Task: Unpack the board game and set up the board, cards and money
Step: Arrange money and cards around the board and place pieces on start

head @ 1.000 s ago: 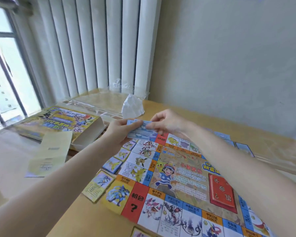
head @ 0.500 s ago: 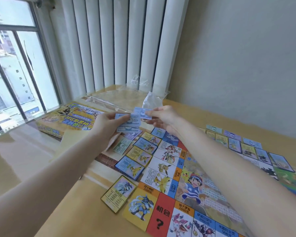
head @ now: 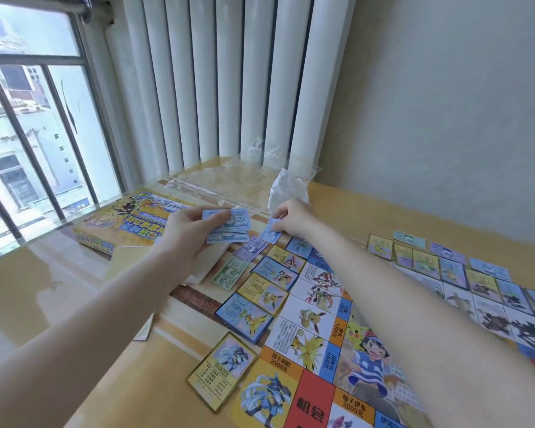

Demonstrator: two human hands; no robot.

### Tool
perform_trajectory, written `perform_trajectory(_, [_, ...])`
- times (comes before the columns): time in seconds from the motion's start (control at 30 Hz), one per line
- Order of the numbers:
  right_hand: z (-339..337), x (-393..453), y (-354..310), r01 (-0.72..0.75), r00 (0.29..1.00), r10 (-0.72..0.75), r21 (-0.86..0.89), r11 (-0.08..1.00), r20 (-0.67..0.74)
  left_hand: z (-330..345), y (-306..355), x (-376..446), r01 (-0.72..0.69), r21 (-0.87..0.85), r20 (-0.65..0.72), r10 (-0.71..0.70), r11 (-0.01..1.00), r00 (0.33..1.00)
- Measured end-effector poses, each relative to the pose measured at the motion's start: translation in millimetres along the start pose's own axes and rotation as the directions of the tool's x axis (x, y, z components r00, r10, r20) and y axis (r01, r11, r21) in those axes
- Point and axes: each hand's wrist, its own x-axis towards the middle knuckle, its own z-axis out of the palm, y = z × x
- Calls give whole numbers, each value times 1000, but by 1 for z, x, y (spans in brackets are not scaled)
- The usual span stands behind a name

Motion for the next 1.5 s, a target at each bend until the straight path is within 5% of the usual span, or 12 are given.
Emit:
perform_trajectory(0.17, [4, -7, 1, 51, 990, -61, -83, 995, -127, 4, -2, -1, 13, -15, 11, -13, 1000, 1000])
perform_trajectory(0.27, [-7, -12, -3, 93, 965, -79, 44, 995, -250, 9, 0, -4, 21, -53, 37, -19, 998, 999])
perform_trajectory(0.43, [-46, -66, -18, 193, 962, -244, 323, 927, 124, 24, 8, -20, 39, -86, 171, -23, 996, 985])
perform_trajectory(0.53, [-64, -109, -18, 284, 945, -312, 224, 932, 98, 32, 11, -42, 20, -7, 295, -18, 1000, 955])
perform_trajectory(0.8, [-77, -264, 12, 200, 972, -197, -15, 980, 127, 41, -2, -145, -131, 209, 708, -58, 969, 704])
perform_trajectory(0.93, [-68, -323, 39, 83, 990, -87, 44, 996, 107, 49, -18, -184, -105, 250, 806, -147, 963, 573])
perform_trajectory(1.07, [-50, -353, 52, 18, 995, -37, 203, 979, 90, 43, -25, -206, -75, 261, 829, -184, 962, 528])
perform_trajectory(1.23, [-27, -364, 45, 26, 998, -38, 252, 967, 41, 15, -29, -208, -2, 252, 814, -211, 968, 541])
perform_trajectory(1.5, [19, -376, 31, 51, 987, -55, 34, 998, 150, -19, -15, -197, 62, 206, 585, -174, 977, 793])
